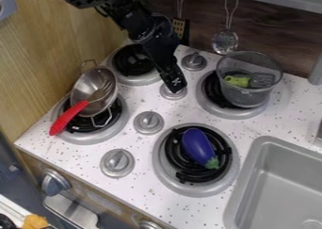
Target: Take the object from the stremer and put into the grey basket.
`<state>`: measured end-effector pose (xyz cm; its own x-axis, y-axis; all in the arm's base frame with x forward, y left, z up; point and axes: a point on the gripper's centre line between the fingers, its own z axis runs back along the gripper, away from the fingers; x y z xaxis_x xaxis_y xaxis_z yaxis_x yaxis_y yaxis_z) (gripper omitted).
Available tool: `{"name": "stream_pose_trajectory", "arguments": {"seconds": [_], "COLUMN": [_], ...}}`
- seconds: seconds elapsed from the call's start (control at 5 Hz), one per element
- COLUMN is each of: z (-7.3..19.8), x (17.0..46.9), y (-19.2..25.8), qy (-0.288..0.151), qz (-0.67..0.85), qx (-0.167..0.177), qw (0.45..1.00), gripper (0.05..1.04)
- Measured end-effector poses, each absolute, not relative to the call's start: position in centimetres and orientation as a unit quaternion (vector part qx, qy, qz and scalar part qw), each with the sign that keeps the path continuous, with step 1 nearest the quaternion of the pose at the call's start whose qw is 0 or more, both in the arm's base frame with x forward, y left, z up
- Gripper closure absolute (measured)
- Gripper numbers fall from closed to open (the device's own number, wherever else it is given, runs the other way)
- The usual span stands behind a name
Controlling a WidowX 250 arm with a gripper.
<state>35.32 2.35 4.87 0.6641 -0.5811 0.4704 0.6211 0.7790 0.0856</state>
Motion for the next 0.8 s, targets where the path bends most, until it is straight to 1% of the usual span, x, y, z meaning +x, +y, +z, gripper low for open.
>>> {"name": "stream_pose_trajectory", "arguments": {"seconds": [0.2, 0.4, 0.6, 0.8], "z": [4.0, 3.4, 4.4, 6.1], "x": [34.9, 33.9, 33.5, 33.4], "y": [2.3, 3.1, 3.1, 3.1], "qy": [-0.229, -0.182, -0.159, -0.171], "qz": [-0.325, -0.259, -0.164, -0.068], "qx": [-0.049, -0.046, -0.032, 0.003], "qw": [0.916, 0.948, 0.973, 0.983], "gripper": [0.083, 0.083, 0.083, 0.083]}}
